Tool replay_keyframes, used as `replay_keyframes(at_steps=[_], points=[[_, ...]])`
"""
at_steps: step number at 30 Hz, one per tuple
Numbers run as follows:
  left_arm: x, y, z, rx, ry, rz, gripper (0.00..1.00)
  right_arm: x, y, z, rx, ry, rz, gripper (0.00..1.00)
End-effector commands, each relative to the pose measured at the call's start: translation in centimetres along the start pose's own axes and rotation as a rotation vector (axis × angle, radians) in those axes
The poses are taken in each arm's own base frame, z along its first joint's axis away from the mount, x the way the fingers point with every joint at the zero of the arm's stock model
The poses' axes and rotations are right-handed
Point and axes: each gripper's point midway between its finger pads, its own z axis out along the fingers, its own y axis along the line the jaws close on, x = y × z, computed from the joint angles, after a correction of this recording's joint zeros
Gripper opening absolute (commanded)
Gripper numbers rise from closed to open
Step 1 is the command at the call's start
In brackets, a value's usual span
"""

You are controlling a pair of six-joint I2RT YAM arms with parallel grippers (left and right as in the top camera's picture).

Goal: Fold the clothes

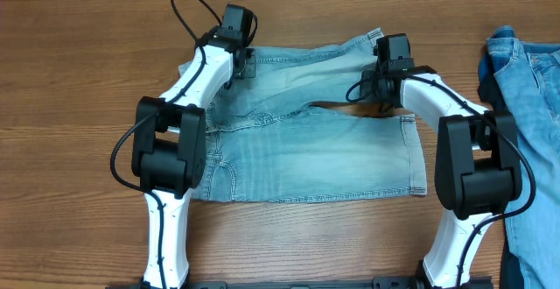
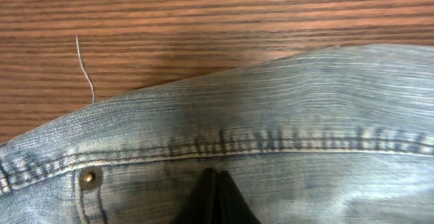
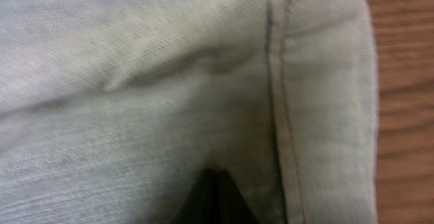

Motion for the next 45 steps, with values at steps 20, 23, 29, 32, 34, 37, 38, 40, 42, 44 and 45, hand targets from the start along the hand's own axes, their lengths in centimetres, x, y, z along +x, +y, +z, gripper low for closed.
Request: replay_keyframes(at_steps=[20,23,29,32,34,37,38,40,42,44,45], points=[[-5.4,3.1,-1.6,0.08,-0.132,-0.072,0.3,5.2,-7.9,-0.9,0.171,0.244,0.106,0.04],[-9.7,2.3,-7.6,0.138,-0.209,-0.097,0.4,2.2,-6.5,-2.3,0.104,0.21,0.117,0.11],[-8.0,4.8,-14.6,0.095,-0.082,-0.288,0.4,-3.0,-3.7,-5.4,-0.045,0.134,0.129,0.42],[-3.4,6.8,-13.0,0.029,0.102,-0.424,0.33,-4.4,-3.4,-5.4,-0.062,0.079,0.104,0.47],[-0.7,7.4,-11.2,0.055,0.219,-0.515,0.39,-5.8,-3.2,-5.3,-0.072,0.022,0.01,0.47],[1.7,7.9,-9.7,0.146,0.328,-0.595,0.4,-7.4,-3.1,-5.3,-0.078,-0.048,-0.078,0.47],[2.2,8.3,-9.3,0.161,0.348,-0.617,0.39,-8.0,-3.0,-5.3,-0.08,-0.076,-0.099,0.47],[2.5,9.6,-8.5,0.158,0.346,-0.641,0.4,-9.0,-2.9,-5.3,-0.082,-0.115,-0.103,0.47],[2.6,9.5,-7.6,0.175,0.338,-0.647,0.41,-9.4,-2.7,-5.2,-0.091,-0.131,-0.104,0.47],[2.9,9.2,-6.9,0.189,0.337,-0.646,0.47,-9.3,-2.4,-5.2,-0.108,-0.128,-0.104,0.47],[2.9,9.2,-6.6,0.19,0.332,-0.646,0.49,-9.2,-2.4,-5.2,-0.108,-0.126,-0.104,0.47]])
